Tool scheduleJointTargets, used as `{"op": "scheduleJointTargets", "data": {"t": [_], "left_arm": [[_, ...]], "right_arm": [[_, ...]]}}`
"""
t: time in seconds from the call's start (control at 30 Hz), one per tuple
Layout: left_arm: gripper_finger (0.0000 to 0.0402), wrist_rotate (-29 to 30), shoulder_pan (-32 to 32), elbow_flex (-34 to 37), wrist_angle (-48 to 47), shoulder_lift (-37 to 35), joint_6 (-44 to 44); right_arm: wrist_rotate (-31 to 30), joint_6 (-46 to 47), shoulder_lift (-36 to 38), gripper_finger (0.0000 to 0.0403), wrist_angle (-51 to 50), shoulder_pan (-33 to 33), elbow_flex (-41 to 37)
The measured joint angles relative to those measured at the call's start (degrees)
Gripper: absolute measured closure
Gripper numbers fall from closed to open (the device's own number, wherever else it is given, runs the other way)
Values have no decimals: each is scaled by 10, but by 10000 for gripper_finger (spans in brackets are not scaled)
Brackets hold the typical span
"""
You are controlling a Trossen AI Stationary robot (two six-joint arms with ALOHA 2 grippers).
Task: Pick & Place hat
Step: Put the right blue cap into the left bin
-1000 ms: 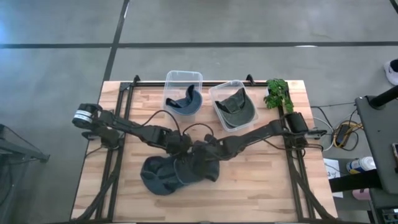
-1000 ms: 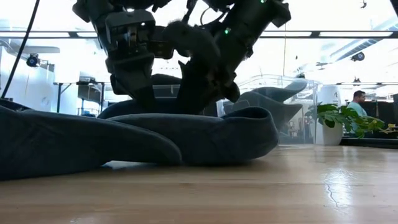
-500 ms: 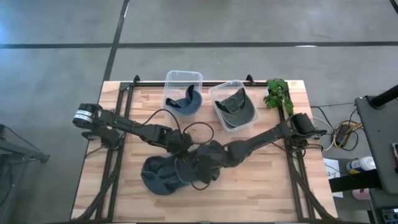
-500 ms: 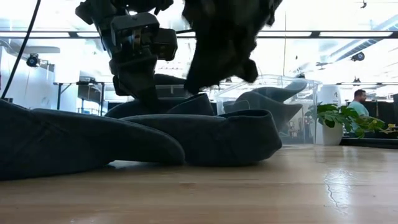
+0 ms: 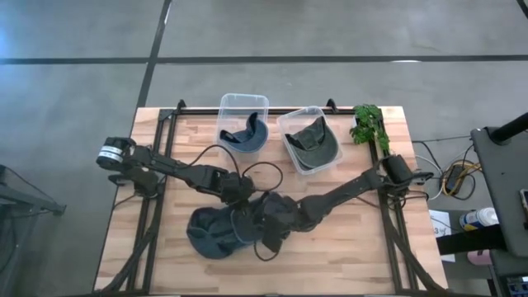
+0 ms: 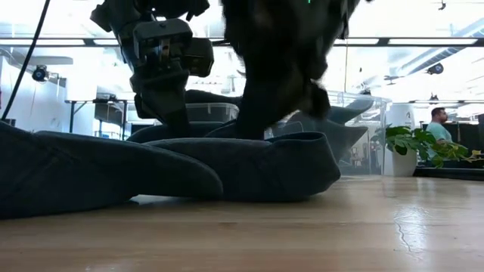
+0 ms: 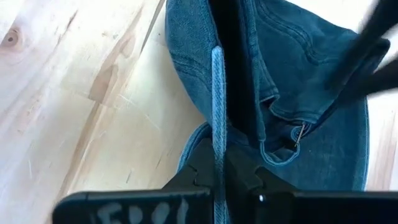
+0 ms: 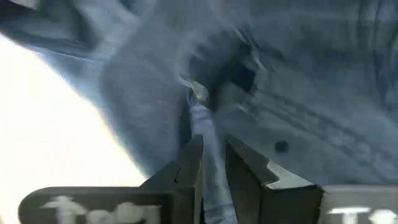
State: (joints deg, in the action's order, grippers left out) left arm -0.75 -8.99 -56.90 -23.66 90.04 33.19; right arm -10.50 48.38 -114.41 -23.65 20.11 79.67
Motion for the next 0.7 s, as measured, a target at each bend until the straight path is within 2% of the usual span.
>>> {"op": "scheduleJointTargets", "data": {"t": [0.13,0.33,0.47,0.7], "left_arm": [[392,-5,0,0,2,0,0],[392,-21,-2,0,1,0,-3],[392,-26,-2,1,2,0,-4],[392,-18,0,1,10,0,-1]], "right_arm": [[14,45,-39,344,9,1,-2],[110,30,-76,344,71,3,18],[101,-5,-78,344,67,6,34],[40,-54,-44,344,14,6,37]]}}
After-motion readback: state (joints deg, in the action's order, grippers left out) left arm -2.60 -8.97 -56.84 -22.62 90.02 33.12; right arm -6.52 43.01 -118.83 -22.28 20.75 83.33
